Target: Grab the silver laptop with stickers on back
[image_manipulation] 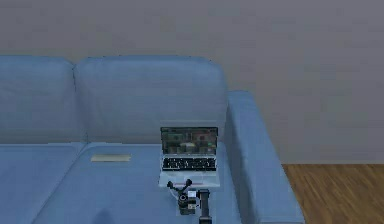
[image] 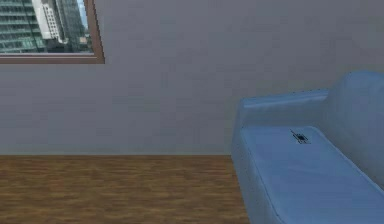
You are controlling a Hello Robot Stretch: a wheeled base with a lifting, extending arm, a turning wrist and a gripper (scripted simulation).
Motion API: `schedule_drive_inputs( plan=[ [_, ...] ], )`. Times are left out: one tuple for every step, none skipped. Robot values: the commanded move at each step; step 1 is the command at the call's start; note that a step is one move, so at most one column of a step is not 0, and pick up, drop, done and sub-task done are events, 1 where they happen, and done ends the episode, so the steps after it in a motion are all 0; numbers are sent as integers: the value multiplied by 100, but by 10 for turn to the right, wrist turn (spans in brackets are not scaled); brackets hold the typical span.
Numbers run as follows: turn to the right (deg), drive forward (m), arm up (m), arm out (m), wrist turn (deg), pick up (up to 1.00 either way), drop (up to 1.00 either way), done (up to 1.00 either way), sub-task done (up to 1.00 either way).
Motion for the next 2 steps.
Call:
schedule_drive_inputs(
  plan=[
    [0, 0, 10, 0, 0, 0, 0, 0, 0],
    [0, 0, 0, 0, 0, 0, 0, 100, 0]
  ],
)
